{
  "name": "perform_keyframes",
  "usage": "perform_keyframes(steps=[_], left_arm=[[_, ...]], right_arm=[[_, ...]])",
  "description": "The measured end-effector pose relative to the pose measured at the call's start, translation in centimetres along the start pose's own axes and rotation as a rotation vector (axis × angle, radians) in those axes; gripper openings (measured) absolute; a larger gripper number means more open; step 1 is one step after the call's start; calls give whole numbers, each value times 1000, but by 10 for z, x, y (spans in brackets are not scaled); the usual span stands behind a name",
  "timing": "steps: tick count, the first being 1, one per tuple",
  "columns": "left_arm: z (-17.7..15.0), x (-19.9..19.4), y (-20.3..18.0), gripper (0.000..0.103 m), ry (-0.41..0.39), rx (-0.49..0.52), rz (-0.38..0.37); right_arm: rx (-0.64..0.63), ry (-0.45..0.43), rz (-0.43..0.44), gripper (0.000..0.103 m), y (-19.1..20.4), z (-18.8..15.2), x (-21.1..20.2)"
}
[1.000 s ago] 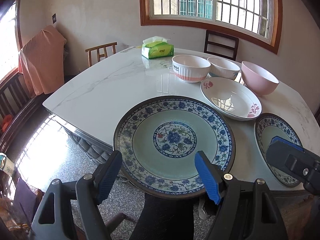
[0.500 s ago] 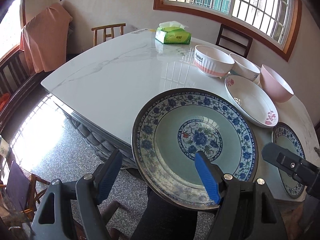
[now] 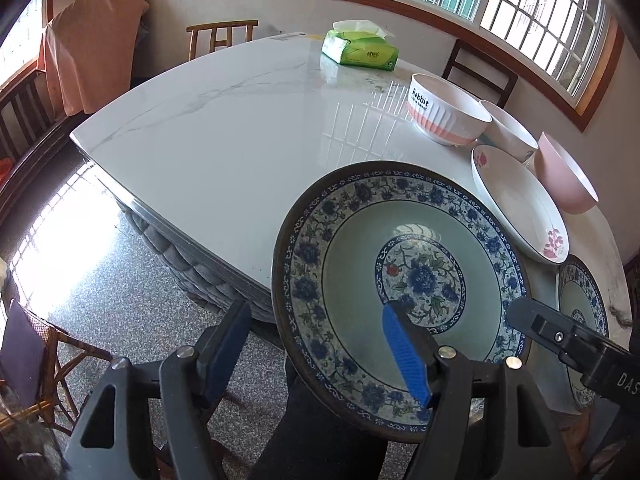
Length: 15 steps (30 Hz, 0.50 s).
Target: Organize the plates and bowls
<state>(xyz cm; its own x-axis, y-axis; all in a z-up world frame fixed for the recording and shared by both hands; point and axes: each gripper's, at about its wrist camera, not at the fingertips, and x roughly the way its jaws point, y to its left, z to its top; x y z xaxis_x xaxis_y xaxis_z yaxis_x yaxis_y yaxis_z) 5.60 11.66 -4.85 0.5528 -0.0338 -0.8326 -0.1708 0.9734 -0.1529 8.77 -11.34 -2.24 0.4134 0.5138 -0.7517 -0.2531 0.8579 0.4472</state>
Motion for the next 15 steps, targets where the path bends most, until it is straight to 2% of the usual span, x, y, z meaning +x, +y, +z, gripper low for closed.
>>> perform_keyframes(steps=[2,4,7,15], left_arm=[[0,6,1,50,26,2,7],[-1,8,4,42,31,-15,-35],[0,9,4,40,32,-19,-39],[12,12,20,31,31,-79,-65]], right_arm=[[5,12,5,71,-1,1,4],[-11,22,-15,60,2,1,7],[-35,31,-63,46,4,2,11],[-36,20,-128,22,1,6,17]])
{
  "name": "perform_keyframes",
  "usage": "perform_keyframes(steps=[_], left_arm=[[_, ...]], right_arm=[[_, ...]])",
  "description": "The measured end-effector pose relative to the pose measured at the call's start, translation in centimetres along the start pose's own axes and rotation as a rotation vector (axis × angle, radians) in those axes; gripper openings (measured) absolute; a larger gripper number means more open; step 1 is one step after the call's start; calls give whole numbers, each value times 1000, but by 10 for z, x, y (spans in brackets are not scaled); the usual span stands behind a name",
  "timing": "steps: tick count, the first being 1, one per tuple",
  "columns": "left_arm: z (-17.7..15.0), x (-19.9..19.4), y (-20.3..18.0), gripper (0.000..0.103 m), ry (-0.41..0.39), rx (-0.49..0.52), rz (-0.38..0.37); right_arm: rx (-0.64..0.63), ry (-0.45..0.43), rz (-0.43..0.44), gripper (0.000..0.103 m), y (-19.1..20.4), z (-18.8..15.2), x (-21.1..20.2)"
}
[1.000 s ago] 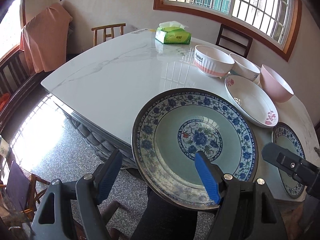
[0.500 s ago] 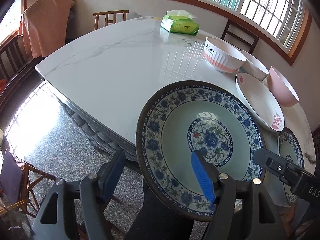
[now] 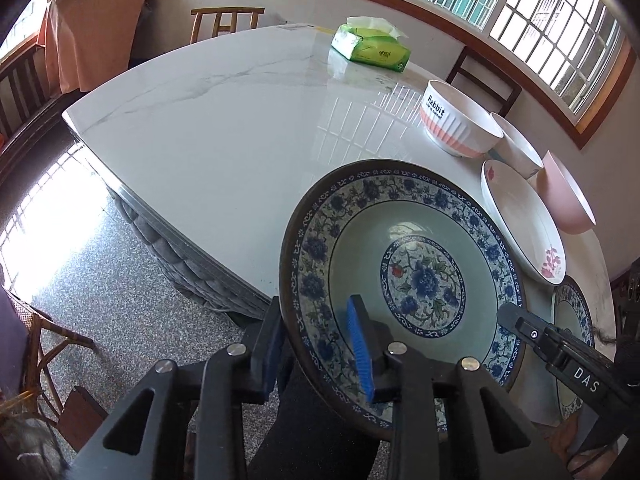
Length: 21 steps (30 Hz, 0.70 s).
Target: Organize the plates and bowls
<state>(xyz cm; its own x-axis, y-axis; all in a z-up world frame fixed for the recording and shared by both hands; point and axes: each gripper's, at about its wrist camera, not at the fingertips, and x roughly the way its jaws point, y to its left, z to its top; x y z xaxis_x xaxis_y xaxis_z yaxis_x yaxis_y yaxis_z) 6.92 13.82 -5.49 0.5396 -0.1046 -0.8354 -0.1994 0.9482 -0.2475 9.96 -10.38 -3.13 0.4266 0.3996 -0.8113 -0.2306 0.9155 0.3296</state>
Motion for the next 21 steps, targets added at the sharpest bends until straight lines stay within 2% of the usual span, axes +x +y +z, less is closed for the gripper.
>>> perform_keyframes(steps=[15,21], left_arm=[[55,8,30,28,-64,-54,64],[64,17,42,28,-61,-75,75]], right_arm=[[-23,-30,26,21,28,31,24],[-37,-27,30,21,37,41,39]])
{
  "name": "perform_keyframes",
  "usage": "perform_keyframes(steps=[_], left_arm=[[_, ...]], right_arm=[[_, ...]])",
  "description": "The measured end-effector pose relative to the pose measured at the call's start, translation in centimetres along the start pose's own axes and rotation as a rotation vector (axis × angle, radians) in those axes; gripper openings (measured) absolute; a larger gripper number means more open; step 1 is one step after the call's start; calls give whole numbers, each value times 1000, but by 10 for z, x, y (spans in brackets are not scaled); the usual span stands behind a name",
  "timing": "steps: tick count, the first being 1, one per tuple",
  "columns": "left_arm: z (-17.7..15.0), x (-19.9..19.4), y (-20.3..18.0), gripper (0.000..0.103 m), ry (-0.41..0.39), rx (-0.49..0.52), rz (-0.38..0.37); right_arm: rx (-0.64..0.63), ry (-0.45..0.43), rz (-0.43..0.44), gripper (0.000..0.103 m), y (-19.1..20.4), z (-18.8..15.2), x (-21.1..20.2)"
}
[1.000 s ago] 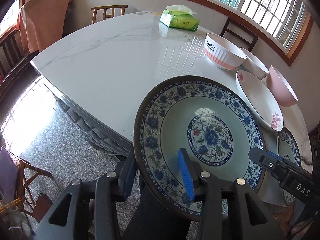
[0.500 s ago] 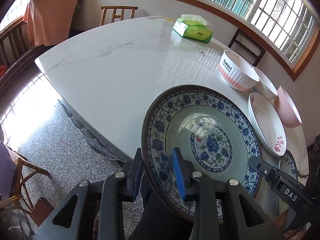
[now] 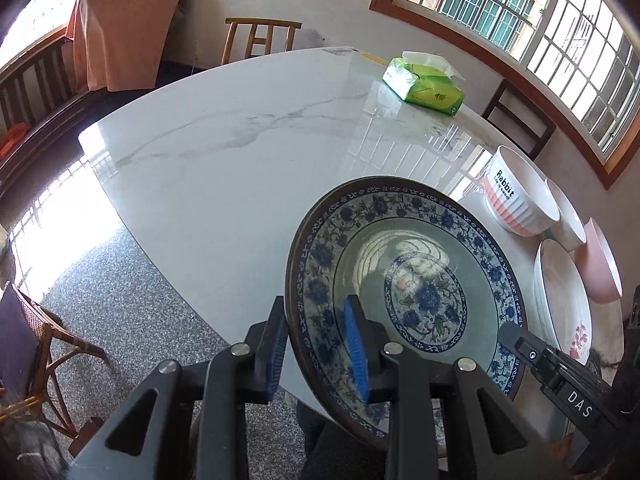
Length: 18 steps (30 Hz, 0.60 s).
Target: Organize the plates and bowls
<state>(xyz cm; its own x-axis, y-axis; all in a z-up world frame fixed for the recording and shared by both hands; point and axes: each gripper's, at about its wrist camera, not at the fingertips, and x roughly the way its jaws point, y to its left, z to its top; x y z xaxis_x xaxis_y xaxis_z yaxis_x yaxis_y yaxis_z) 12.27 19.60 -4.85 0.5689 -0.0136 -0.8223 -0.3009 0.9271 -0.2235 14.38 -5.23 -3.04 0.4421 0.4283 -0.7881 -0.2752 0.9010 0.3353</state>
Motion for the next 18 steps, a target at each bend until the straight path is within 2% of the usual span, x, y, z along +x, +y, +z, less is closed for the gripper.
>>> perform_keyframes(steps=[3,7,8,9,11,13,18], left_arm=[[0,5,2,28,-12,3,14],[-3,-6,-7,30,-85,65,91],[-4,-12,-8,33,-115,73,118],[-4,-17,-8,41,-144,75,148],[-6,-30,-7,46,-193,73,180],[-10,-41,-9,48,-215,77,178],[-25,-63,-32,50,-223,137,134]], right_arm=[[8,13,5,22,1,2,8],[-5,4,-4,23,6,-5,4],[-3,6,-1,23,5,-5,4],[-2,4,2,24,5,-6,2],[2,-4,1,27,3,-4,-1],[20,-28,19,37,0,-7,-11],[19,-95,47,41,-13,-23,-53]])
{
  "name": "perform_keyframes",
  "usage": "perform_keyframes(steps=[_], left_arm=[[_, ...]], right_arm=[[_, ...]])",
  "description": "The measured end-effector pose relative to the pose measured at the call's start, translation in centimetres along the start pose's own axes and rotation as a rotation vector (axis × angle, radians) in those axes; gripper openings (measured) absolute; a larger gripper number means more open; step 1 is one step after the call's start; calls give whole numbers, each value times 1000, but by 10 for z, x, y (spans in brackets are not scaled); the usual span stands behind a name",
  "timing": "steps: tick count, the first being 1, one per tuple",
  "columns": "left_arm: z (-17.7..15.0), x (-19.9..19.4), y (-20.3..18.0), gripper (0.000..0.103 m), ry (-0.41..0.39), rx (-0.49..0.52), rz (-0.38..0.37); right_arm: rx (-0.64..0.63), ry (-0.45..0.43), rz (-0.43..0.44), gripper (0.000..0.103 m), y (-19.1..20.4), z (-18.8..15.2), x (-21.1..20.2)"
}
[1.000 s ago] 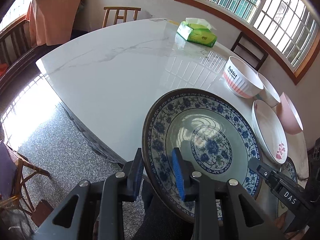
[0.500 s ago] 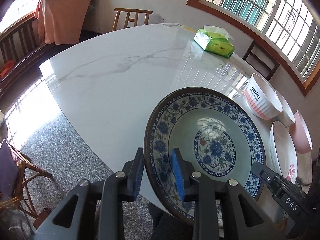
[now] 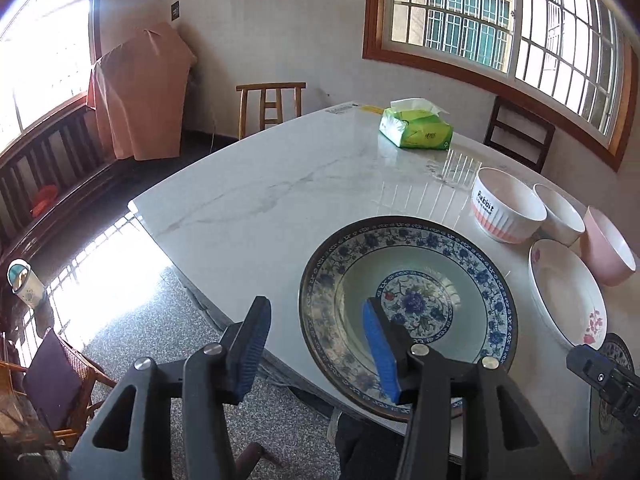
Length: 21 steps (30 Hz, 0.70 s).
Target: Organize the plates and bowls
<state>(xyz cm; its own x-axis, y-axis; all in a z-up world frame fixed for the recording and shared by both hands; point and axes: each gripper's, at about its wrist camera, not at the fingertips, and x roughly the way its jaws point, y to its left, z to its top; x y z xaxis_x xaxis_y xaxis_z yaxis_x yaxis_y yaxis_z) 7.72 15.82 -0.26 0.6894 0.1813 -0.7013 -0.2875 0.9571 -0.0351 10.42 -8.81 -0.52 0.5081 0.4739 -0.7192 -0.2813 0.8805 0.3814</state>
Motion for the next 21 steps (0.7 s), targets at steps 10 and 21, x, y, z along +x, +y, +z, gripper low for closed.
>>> perform_keyframes(steps=[10,21], left_arm=[[-37,-36,-97,54,120,177,-318],[-62,-21,-190,54,374,188,-556]], right_arm=[[96,-158,-121,66,-78,-40,-131],[272,-167,-232,69,-193,-82,-190]])
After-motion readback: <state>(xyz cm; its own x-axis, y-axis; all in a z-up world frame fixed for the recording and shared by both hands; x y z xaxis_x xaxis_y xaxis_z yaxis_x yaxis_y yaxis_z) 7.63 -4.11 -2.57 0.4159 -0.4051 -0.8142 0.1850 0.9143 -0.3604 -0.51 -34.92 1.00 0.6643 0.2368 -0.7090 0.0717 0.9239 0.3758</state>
